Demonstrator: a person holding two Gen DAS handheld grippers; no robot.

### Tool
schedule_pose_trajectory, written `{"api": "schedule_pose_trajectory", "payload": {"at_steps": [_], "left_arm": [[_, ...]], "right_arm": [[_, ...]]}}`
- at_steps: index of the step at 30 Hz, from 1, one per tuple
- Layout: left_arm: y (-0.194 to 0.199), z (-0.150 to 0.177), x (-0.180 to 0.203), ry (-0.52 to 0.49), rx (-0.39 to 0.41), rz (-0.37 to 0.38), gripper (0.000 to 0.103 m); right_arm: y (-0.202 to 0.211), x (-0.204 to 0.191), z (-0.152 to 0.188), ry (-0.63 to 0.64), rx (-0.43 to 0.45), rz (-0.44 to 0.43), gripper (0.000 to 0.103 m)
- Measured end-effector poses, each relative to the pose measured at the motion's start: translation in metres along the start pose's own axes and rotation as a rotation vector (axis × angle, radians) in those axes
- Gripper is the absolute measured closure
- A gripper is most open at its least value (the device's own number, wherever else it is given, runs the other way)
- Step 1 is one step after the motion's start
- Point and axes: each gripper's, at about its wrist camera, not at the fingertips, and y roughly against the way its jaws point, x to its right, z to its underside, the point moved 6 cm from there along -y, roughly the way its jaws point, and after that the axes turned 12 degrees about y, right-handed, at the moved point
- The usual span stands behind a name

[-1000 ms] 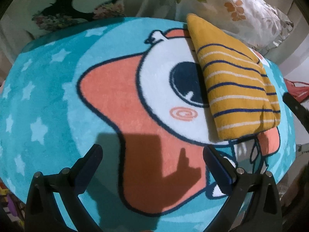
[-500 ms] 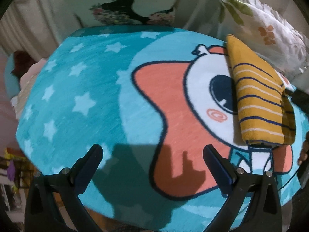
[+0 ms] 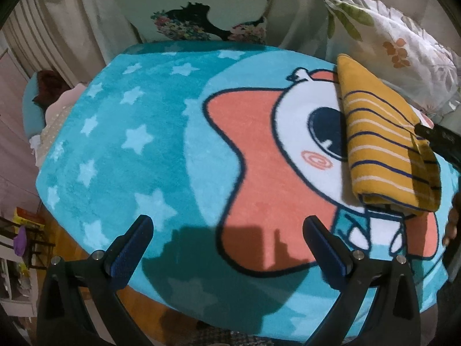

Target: Fold small clothes

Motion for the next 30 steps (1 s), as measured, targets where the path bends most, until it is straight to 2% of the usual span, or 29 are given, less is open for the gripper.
{"api": "schedule_pose_trajectory", "payload": {"at_steps": [4, 9, 17, 22, 30], "left_arm": [[0.000, 0.010, 0.021, -0.028, -0.017, 0.029, 0.000], [-0.001, 0.028, 0.054, -0.075, -0.048, 0.075, 0.000], [0.006, 0.056, 0.099, -0.152, -0.072, 0.134, 0.000], [0.013, 0.066, 0.116, -0.186, -0.075, 0.158, 0.000], [0.015, 0.074, 0.121, -0.188, -0.085, 0.159, 0.000]], "right_arm": [[0.029, 0.012, 0.030, 0.059, 0.011, 0.006, 0.035], [0.054, 0.029, 0.082, 0.134, -0.033, 0.057, 0.032], [0.082, 0.065, 0.142, 0.070, -0.065, 0.109, 0.032], [0.094, 0.071, 0.153, 0.055, -0.045, 0.126, 0.029], [0.096, 0.047, 0.154, 0.125, -0.024, 0.114, 0.027]]}}
